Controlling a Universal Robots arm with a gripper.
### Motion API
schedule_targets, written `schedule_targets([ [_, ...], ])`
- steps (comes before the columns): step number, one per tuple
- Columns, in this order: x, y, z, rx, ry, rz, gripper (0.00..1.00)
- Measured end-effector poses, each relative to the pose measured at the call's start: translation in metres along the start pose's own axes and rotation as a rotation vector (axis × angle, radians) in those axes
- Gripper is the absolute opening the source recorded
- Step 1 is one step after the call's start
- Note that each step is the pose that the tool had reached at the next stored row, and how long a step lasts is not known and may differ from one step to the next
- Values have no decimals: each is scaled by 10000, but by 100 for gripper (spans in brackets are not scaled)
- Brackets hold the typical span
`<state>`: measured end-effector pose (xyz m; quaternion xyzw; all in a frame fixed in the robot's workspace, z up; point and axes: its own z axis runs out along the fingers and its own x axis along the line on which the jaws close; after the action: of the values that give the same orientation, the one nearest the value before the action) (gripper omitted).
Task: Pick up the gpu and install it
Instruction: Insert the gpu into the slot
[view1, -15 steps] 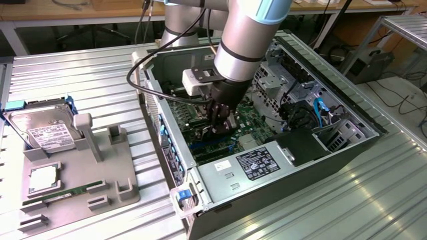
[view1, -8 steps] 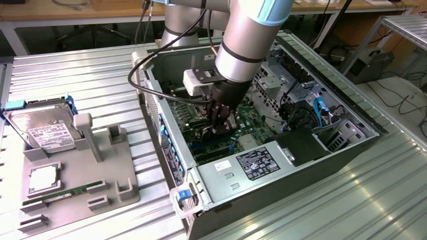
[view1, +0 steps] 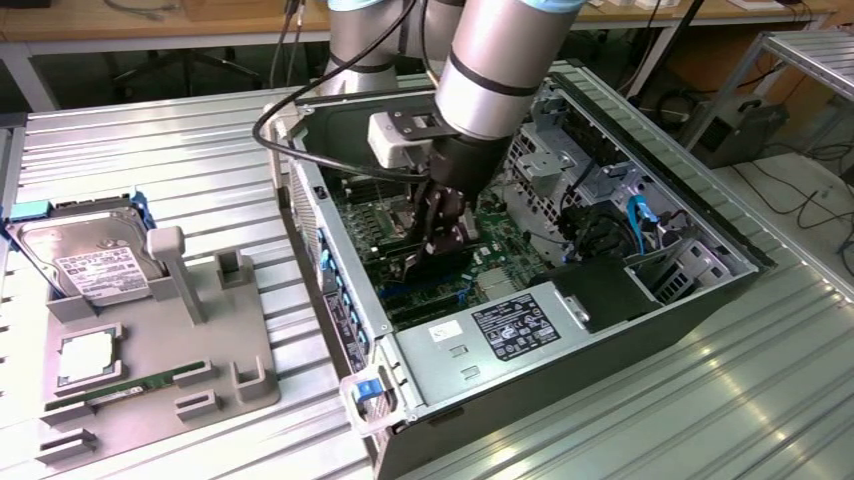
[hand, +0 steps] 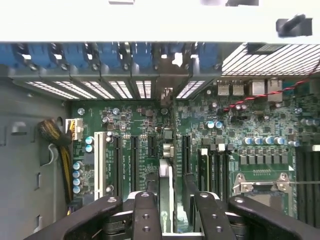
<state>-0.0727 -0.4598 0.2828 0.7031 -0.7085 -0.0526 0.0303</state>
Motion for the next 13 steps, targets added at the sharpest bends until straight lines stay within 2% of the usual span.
schedule_targets([
  [2,-11,5,-31,0,1,1,33],
  [5,-43,12,-45,0,15,2,13],
  [6,-46,18,-44,1,20,2,11],
  [8,-53,39,-37,13,27,2,11],
  [10,-59,65,-27,55,38,3,11],
  [12,-62,63,-16,67,33,1,11],
  [13,-64,63,-5,91,33,2,11],
])
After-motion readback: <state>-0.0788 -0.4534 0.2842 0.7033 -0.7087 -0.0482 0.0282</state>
